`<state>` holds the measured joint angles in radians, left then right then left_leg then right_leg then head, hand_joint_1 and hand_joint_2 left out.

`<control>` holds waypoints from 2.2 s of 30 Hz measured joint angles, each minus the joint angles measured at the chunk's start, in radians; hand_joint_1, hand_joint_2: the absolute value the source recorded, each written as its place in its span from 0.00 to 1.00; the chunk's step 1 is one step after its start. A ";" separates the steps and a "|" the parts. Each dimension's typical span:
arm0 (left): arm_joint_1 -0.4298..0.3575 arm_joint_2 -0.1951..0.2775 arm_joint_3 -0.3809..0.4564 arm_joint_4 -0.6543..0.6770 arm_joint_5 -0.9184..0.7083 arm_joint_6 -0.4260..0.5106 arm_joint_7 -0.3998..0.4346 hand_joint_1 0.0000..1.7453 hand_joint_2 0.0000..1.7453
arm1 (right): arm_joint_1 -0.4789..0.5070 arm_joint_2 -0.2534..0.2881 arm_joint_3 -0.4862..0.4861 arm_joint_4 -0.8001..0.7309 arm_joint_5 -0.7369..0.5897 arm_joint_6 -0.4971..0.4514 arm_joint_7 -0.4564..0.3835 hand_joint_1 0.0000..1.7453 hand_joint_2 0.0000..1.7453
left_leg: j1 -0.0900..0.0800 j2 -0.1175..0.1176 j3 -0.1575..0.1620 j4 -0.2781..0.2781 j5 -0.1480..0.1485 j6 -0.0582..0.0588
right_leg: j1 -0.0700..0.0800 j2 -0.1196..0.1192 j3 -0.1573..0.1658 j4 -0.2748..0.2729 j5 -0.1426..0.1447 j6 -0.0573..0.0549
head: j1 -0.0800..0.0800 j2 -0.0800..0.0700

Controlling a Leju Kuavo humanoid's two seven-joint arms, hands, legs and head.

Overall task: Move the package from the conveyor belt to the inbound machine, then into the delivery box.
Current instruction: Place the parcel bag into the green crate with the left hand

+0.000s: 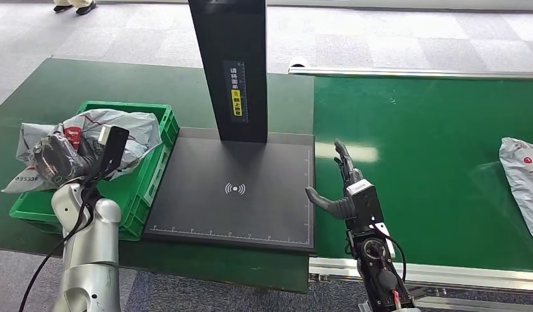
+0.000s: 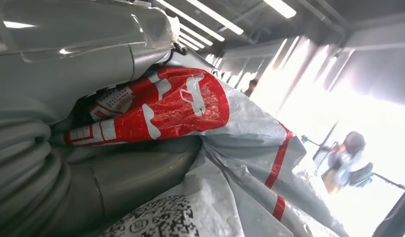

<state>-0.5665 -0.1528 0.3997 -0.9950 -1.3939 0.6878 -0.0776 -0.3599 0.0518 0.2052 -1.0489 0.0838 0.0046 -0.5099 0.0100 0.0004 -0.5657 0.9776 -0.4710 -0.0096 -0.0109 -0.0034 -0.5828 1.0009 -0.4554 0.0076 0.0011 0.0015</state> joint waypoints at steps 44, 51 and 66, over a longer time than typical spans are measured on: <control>-0.003 -0.007 0.087 -0.155 0.245 0.014 -0.561 0.00 0.00 | -0.057 0.012 0.043 0.092 0.013 0.011 -0.010 0.00 1.00 | 0.000 0.000 -0.001 0.000 0.001 0.001 | 0.000 -0.001 0.000 0.000 0.000 0.000 | 0.000 0.000; 0.040 -0.104 0.109 -0.456 0.537 0.014 -0.621 0.00 0.25 | -0.059 0.010 0.050 0.102 0.001 -0.002 -0.025 0.00 1.00 | 0.000 -0.001 -0.001 0.000 0.001 0.001 | 0.000 -0.002 0.001 0.000 0.000 0.000 | 0.000 0.000; 0.213 -0.021 -0.496 -0.316 1.545 -0.635 -0.471 0.00 1.00 | -0.054 -0.018 0.051 0.082 -0.053 0.005 -0.037 0.00 1.00 | 0.000 0.000 0.000 0.000 0.001 0.001 | -0.001 -0.001 0.001 0.000 0.000 0.000 | 0.000 0.000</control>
<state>-0.3531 -0.1740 -0.0961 -1.3112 0.1512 0.0529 -0.5487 -0.4139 0.0333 0.2563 -0.9669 0.0306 0.0093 -0.5469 0.0097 0.0002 -0.5658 0.9777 -0.4703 -0.0087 -0.0115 -0.0039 -0.5821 1.0006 -0.4552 0.0080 0.0013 0.0015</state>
